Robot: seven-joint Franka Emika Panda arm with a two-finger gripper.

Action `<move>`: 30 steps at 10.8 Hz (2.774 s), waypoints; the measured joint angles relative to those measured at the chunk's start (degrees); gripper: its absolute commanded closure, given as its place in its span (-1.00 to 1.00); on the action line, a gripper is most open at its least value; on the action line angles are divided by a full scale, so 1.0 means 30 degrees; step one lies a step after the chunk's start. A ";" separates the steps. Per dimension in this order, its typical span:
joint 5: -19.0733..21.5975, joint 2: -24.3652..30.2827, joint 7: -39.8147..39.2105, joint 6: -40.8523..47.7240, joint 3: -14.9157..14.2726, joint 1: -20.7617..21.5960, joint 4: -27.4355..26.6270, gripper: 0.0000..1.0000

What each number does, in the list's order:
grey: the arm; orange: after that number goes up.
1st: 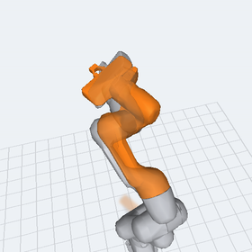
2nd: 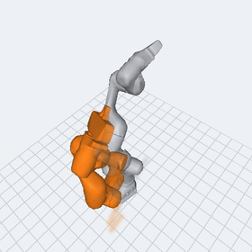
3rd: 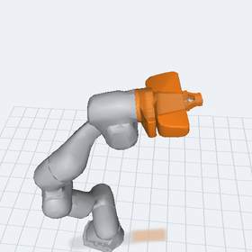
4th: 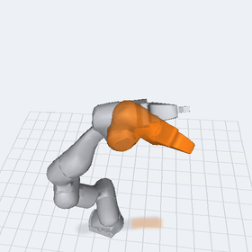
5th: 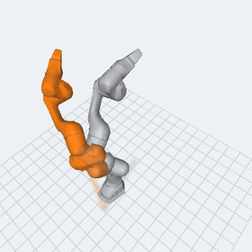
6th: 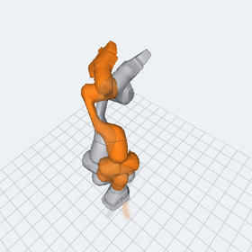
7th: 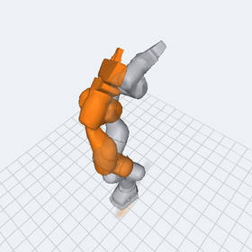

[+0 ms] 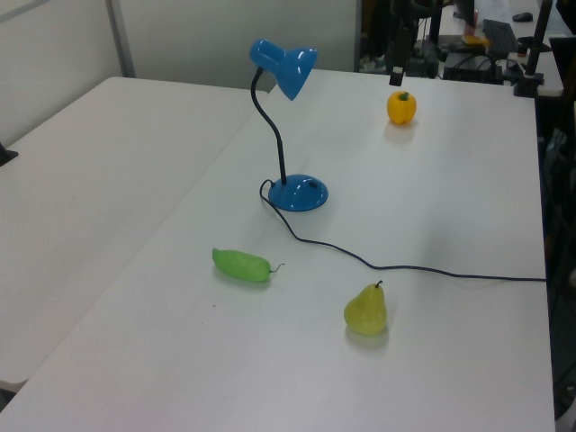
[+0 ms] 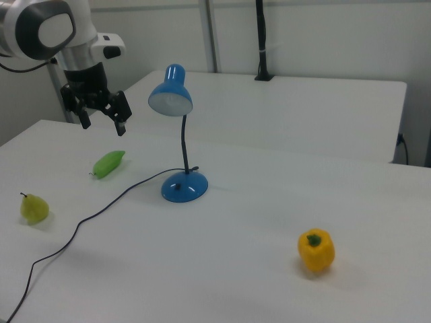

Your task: Turn on desk lamp

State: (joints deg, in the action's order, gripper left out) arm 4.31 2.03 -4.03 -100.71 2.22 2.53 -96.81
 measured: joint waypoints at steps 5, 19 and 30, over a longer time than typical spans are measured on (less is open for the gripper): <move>0.0000 -0.0004 -0.0046 0.0000 0.0000 0.0000 -0.0004 -1.00; 0.0017 -0.0020 -0.0085 -0.0001 -0.0072 0.0001 -0.0010 1.00; -0.0897 -0.2235 -0.0086 -0.4882 -0.0076 0.0337 -0.2064 1.00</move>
State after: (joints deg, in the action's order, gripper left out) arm 1.62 -4.67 -4.29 -115.36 1.99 3.54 -103.00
